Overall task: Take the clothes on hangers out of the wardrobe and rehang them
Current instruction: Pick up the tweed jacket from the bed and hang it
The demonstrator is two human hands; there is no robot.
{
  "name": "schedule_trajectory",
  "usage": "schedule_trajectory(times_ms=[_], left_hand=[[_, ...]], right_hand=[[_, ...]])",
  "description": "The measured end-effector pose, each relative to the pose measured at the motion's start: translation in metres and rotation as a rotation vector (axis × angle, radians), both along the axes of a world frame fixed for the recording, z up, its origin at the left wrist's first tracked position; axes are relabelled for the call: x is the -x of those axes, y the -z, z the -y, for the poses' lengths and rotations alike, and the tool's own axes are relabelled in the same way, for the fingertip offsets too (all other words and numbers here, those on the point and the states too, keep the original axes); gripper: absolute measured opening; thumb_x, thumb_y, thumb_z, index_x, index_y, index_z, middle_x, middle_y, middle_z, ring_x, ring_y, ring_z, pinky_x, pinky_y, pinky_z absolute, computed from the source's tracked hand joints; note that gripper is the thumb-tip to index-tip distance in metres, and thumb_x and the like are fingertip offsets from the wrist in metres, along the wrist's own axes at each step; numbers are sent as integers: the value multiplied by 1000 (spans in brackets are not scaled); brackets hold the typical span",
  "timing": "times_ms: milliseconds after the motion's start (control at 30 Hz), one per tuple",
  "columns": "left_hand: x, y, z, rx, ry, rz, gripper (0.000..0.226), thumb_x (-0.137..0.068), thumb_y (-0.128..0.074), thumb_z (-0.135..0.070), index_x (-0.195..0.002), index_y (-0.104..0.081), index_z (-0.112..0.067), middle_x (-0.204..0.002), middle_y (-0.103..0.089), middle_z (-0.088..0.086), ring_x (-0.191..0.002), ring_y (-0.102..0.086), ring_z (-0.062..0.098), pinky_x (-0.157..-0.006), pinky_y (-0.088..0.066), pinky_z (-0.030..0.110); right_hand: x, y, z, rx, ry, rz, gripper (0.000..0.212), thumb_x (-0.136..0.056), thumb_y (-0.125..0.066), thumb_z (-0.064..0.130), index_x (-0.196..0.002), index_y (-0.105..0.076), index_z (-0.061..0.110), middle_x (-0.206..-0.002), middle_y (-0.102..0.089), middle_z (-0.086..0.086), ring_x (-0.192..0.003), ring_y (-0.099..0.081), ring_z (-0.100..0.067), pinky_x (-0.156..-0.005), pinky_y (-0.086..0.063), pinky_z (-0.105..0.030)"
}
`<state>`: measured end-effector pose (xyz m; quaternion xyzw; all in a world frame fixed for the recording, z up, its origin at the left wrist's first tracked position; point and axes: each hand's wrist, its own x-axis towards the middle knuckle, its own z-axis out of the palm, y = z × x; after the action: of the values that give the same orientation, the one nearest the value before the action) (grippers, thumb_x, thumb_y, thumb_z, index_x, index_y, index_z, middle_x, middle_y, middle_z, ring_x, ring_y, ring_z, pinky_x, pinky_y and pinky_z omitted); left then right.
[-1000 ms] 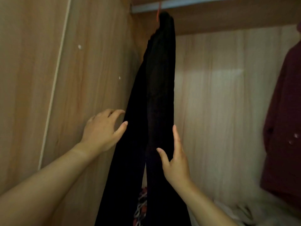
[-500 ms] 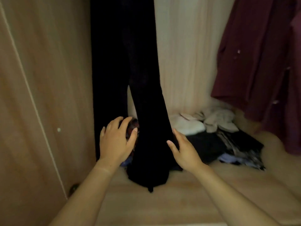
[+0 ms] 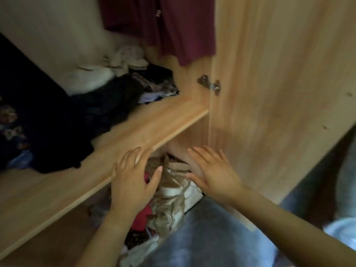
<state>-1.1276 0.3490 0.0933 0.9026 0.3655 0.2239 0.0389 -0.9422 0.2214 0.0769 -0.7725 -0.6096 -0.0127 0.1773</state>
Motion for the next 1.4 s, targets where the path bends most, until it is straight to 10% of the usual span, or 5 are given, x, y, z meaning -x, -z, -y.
schedule_trajectory(times_ms=[833, 1400], left_hand=[[-269, 85, 628, 200, 1391, -293, 56, -86, -38, -53, -124, -56, -16, -123, -58, 5, -112, -55, 26, -92, -46, 46], [-530, 130, 745, 139, 1320, -501, 65, -86, -21, -64, -131, -49, -25, -130, -54, -2, -120, -49, 19, -101, -39, 47]], right_hand=[[-3, 68, 714, -45, 1421, -305, 68, -85, -32, 62, -132, -50, 16, -136, -50, -10, -123, -47, -30, -95, -47, -45], [-256, 105, 837, 77, 1358, -397, 58, -89, -33, 55, -122, -58, 14, -128, -55, -10, -115, -54, -29, -92, -47, -42]])
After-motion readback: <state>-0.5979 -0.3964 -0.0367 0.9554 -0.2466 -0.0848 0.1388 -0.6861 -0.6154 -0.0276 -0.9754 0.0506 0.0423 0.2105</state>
